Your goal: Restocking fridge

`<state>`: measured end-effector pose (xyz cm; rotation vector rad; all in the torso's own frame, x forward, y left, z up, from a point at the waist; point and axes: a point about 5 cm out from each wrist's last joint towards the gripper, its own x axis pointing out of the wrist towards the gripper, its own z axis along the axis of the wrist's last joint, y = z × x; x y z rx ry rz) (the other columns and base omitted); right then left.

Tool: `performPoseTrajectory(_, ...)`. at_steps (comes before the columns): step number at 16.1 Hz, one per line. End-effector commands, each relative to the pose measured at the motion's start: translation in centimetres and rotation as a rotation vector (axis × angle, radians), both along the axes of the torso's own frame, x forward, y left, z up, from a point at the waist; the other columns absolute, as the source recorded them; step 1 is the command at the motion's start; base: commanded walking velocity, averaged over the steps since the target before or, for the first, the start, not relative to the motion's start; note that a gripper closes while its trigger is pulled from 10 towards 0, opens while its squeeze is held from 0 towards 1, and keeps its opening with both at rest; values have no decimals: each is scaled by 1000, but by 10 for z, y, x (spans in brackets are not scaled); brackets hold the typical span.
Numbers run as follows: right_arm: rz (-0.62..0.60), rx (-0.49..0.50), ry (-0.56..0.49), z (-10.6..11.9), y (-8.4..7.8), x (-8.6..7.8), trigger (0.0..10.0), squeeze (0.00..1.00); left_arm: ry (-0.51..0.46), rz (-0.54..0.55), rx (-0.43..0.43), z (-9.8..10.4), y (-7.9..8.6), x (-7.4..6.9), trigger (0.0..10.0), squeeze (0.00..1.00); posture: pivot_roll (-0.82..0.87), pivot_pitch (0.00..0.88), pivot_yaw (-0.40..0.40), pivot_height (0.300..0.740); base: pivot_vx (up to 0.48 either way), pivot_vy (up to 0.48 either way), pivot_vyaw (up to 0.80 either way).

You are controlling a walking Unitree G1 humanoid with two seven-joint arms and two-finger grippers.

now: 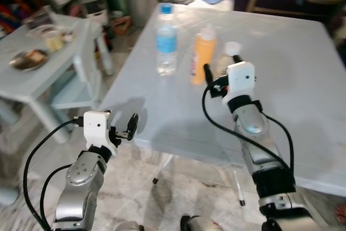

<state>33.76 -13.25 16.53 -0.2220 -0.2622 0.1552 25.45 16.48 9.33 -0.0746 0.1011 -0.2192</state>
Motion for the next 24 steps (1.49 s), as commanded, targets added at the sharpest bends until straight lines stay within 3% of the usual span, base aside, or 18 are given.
performPoseTrajectory(1, -29, -5, -29, 6, -5, 3, 10000, 0, 0, 6, 10, 1, 3, -2, 10000, 0, -11, 63, 23, 740, 0, 0, 0)
performPoseTrajectory(5, -89, -22, -45, 9, -19, 9, 10000, 0, 3, -1, 15, 2, 5, -3, 10000, 0, -7, 70, 34, 740, 0, 0, 0)
performPoseTrajectory(8, -171, -22, -56, 14, -38, 19, 10000, 0, 6, -11, 18, 3, 3, -3, 10000, 0, 0, 77, 45, 740, 0, 0, 0)
performPoseTrajectory(15, -200, 2, -57, 12, -40, 23, 10000, 0, 4, -6, 18, 7, 7, -2, 10000, 0, 6, 77, 62, 740, 0, 0, 0)
performPoseTrajectory(24, -246, 16, -75, 24, -61, 35, 10000, 0, 8, -28, 29, 6, 3, -4, 10000, 0, 15, 79, 66, 740, 0, 0, 0)
